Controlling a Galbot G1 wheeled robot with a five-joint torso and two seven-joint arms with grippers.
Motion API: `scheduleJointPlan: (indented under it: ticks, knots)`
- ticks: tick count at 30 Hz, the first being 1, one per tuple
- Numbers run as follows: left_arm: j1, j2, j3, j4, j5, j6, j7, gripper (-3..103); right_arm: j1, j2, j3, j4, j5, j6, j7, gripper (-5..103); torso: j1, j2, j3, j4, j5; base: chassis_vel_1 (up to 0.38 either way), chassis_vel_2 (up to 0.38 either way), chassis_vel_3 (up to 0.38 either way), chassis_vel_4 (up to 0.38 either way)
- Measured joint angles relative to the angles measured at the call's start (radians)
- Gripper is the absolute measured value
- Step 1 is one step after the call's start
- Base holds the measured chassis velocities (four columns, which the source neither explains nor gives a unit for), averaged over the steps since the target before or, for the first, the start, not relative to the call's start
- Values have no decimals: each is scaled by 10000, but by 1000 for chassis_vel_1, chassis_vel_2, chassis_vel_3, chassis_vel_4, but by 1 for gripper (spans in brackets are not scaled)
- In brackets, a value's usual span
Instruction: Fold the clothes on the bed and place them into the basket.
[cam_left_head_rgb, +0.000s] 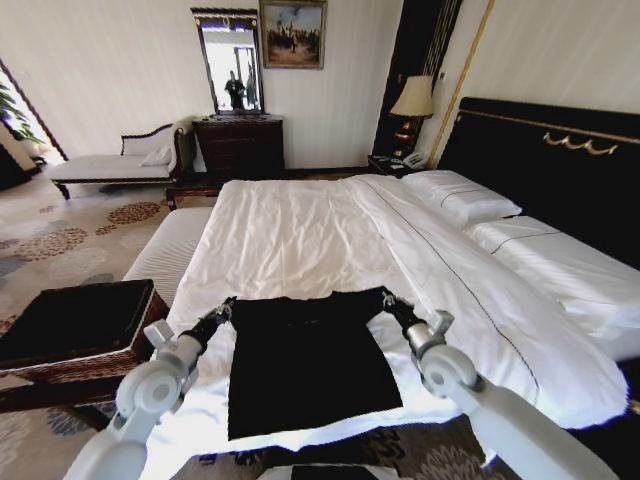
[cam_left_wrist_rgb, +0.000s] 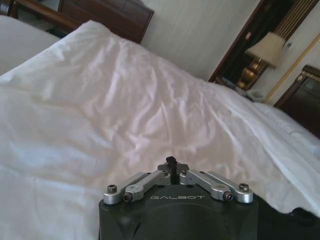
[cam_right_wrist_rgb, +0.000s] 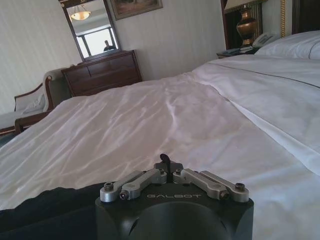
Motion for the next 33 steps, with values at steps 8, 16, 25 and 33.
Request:
scheduleJointPlan:
  ticks: [8,16,25,33]
  knots:
    - [1411,-556,-5,-453,913,1234,-453,2,-1229,83,322,189,-376,44,364,1,0,0,1,3,0,0,0,0,0]
    - [1805,-662,-36,-540,1101,1986,-650,2,-1688,184,2,418,-583,44,838,1,3,-1,3,3,-2,0,0,0,0]
    - [1777,-775,134,-166,1151,2471,-708,2,-1625,401,-512,99,-565,-90,1256,1,3,-2,3,3,-2,0,0,0,0]
    - [1772,-875,180,204,1121,2675,-744,2,-1388,714,-760,-33,-549,-162,1449,1,4,-2,3,2,-3,0,0,0,0]
